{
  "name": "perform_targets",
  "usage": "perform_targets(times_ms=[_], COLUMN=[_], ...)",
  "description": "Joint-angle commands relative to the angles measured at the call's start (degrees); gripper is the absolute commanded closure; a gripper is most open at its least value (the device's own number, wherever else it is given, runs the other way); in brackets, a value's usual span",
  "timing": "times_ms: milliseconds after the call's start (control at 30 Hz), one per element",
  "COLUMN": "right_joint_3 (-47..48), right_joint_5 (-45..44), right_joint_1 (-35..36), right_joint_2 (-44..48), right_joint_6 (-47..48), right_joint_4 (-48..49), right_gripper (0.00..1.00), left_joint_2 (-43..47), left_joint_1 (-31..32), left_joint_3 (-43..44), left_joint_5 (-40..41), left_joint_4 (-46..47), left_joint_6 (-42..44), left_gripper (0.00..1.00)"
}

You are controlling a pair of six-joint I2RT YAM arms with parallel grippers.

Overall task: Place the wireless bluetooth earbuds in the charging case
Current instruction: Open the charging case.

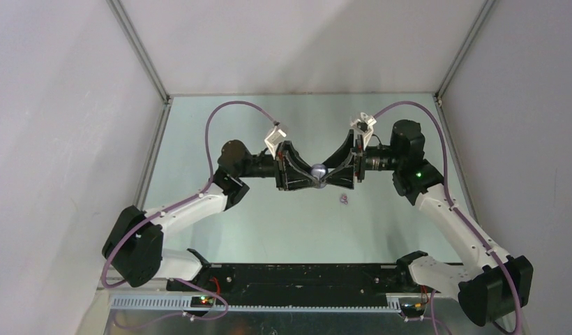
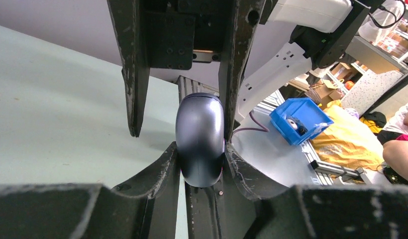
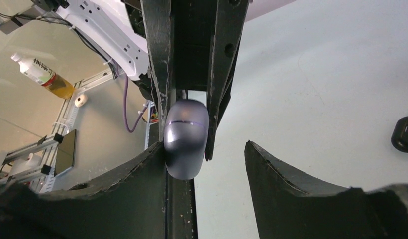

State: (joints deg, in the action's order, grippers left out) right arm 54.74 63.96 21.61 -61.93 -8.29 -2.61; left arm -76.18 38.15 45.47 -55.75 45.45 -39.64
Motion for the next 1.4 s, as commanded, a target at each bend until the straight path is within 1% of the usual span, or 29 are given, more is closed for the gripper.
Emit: perform_targets(times_ms=[0,67,133,167,233,267,367,667,800,867,933,967,1000,1033,1067,1100,1133,1167,1200,1233,1267,1333,1367], right_joint_3=[0.2,0.1,0.1,0.1,0.1,0.2,0.2,0.2,0.1,0.1,0.2,0.2,0.2,0.2,0.1,0.2,0.2,0.2,0.1,0.2,0.2,0.3,0.5], right_joint_5=[0.9,0.6,0.5,0.5,0.7,0.9,2.2,4.0,4.4,4.5,4.6,4.6,4.6,4.5,4.5,4.4,4.3,4.2,4.1,3.9,3.7,3.2,2.7], right_joint_1=[-0.8,-0.9,-0.8,-0.6,-0.3,-0.3,0.2,0.3,0.4,0.4,0.4,0.5,0.6,0.6,0.7,0.7,0.7,0.7,0.7,0.7,0.7,0.4,0.3], right_joint_2=[1.2,1.3,1.2,1.1,0.8,0.8,0.4,0.7,0.5,0.5,0.5,0.5,0.6,0.6,0.6,0.6,0.7,0.7,0.7,0.8,0.9,1.3,1.4], right_joint_6=[-3.1,-3.3,-3.4,-3.4,-3.2,-2.8,-1.9,-0.4,-0.3,-0.3,-0.6,-0.9,-1.1,-1.2,-1.2,-1.2,-1.1,-1.1,-1.1,-1.0,-0.8,0.0,0.5], right_joint_4=[5.0,5.0,4.9,4.9,4.8,4.7,4.0,2.9,2.9,2.9,3.2,3.3,3.5,3.5,3.6,3.7,3.7,3.7,3.6,3.7,3.7,3.2,1.7], right_gripper=[0.36,0.40,0.45,0.51,0.58,0.59,0.60,0.54,0.55,0.59,0.65,0.72,0.76,0.83,0.86,0.91,0.93,0.95,0.96,0.98,0.99,1.00,1.00], left_joint_2=[-0.2,-0.3,-0.4,-0.4,-0.5,-0.4,-0.3,-0.1,-0.1,-0.1,-0.2,-0.2,-0.3,-0.3,-0.5,-0.5,-0.6,-0.6,-0.7,-0.7,-0.7,-0.5,-0.3], left_joint_1=[0.9,0.8,0.9,0.9,0.9,0.8,0.8,0.1,0.1,0.1,0.1,0.1,0.1,0.1,0.2,0.3,0.3,0.3,0.4,0.4,0.4,0.4,0.4], left_joint_3=[0.4,0.4,0.6,0.6,0.6,0.6,0.7,-0.5,-0.7,-0.7,-0.7,-0.6,-0.4,0.1,0.3,0.7,0.9,1.1,1.2,1.4,1.5,2.1,2.3], left_joint_5=[-1.1,-0.9,-0.8,-0.8,-0.7,-0.6,-0.6,-0.4,-0.4,-0.4,-0.3,-0.2,-0.1,0.0,0.0,0.1,0.0,0.0,0.1,0.1,0.0,-0.4,-0.5], left_joint_4=[-1.6,-1.7,-1.8,-1.9,-1.9,-1.9,-1.8,2.5,2.8,2.8,2.3,1.4,0.7,-1.2,-2.1,-3.4,-3.9,-4.5,-4.7,-5.4,-5.9,-8.1,-10.0], left_joint_6=[3.1,3.2,3.2,3.2,3.1,3.1,2.8,0.3,0.3,0.3,0.6,1.1,1.9,2.5,3.4,3.8,4.2,4.3,4.5,4.6,5.1,7.0,7.7], left_gripper=[0.91,0.90,0.90,0.90,0.90,0.90,0.90,0.90,0.90,0.90,0.90,0.89,0.83,0.79,0.73,0.70,0.64,0.59,0.48,0.42,0.33,0.25,0.24])
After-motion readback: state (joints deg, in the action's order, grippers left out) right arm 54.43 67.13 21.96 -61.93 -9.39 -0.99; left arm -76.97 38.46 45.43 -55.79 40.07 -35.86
